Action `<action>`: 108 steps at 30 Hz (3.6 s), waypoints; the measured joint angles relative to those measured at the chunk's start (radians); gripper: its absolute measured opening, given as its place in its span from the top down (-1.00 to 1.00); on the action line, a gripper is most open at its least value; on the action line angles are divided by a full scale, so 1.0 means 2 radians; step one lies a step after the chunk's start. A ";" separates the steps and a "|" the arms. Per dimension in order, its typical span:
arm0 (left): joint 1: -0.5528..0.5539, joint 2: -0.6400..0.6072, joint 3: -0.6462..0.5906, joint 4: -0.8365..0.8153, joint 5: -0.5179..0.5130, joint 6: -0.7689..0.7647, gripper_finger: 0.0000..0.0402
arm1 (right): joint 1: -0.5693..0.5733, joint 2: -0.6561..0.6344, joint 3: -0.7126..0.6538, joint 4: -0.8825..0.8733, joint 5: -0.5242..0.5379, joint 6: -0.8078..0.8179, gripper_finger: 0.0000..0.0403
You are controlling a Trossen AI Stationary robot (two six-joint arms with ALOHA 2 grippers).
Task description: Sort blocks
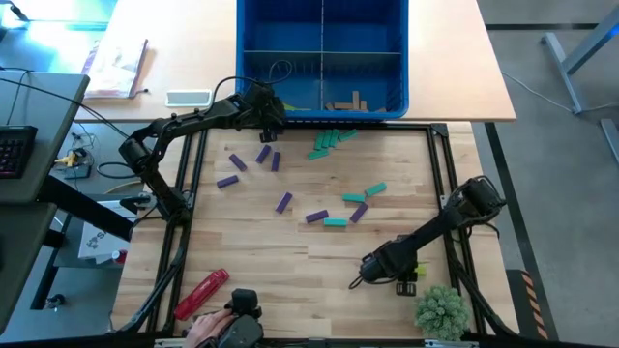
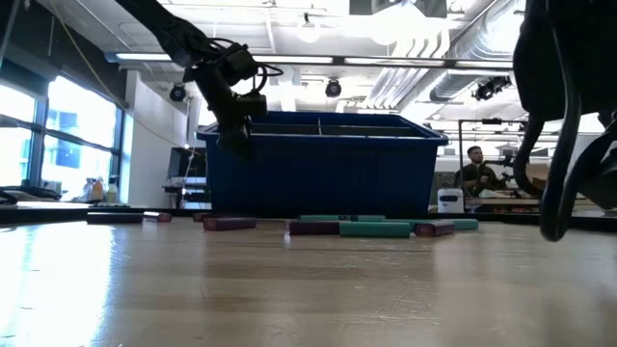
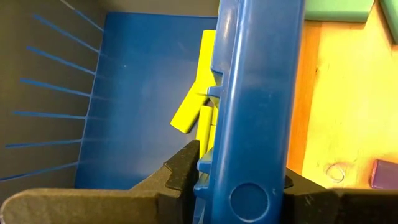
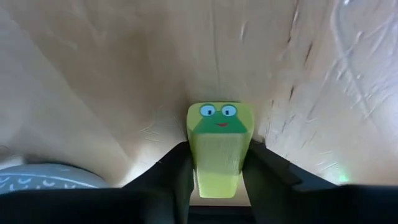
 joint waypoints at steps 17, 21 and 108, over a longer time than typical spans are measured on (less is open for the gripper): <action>0.000 0.000 0.000 0.001 0.002 0.000 0.60 | -0.009 0.000 0.008 -0.016 -0.004 0.025 0.58; 0.000 0.000 0.000 0.001 0.003 0.000 0.60 | -0.009 0.000 0.036 -0.051 0.014 0.025 0.58; 0.005 0.000 0.000 0.006 -0.004 -0.004 0.60 | -0.488 -0.055 0.344 0.321 0.267 -0.253 -0.20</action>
